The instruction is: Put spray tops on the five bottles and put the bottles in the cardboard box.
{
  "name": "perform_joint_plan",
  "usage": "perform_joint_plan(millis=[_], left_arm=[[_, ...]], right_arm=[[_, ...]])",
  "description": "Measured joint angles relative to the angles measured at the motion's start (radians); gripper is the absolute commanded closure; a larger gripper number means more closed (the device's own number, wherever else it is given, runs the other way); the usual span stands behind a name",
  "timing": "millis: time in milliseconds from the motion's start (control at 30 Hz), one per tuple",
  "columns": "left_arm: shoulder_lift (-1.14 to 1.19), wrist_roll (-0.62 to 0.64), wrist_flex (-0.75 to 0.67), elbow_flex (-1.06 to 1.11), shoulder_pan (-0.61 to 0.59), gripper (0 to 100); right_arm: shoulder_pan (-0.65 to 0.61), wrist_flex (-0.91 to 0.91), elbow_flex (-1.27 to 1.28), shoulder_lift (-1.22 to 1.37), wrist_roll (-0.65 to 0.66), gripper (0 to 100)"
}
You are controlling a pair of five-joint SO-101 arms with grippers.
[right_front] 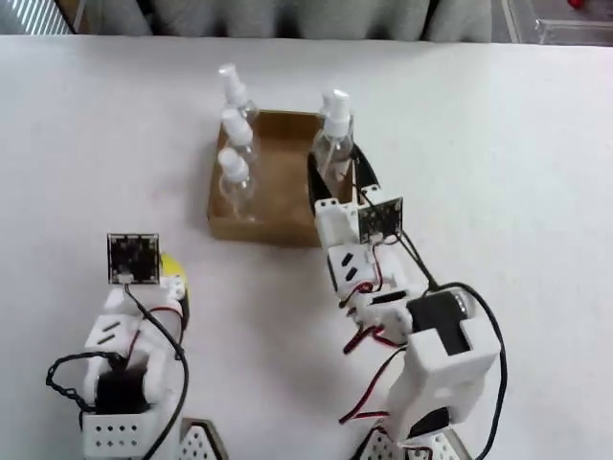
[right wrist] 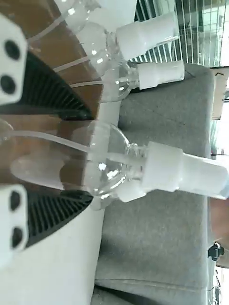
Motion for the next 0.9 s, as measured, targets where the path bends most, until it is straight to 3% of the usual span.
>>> perform_joint_plan(millis=[900], left_arm=[[0.0,0.0,0.0,0.0,-0.005,98]], right_arm=[[0.008,0.0,-0.068,0.086,0.0,98.2]])
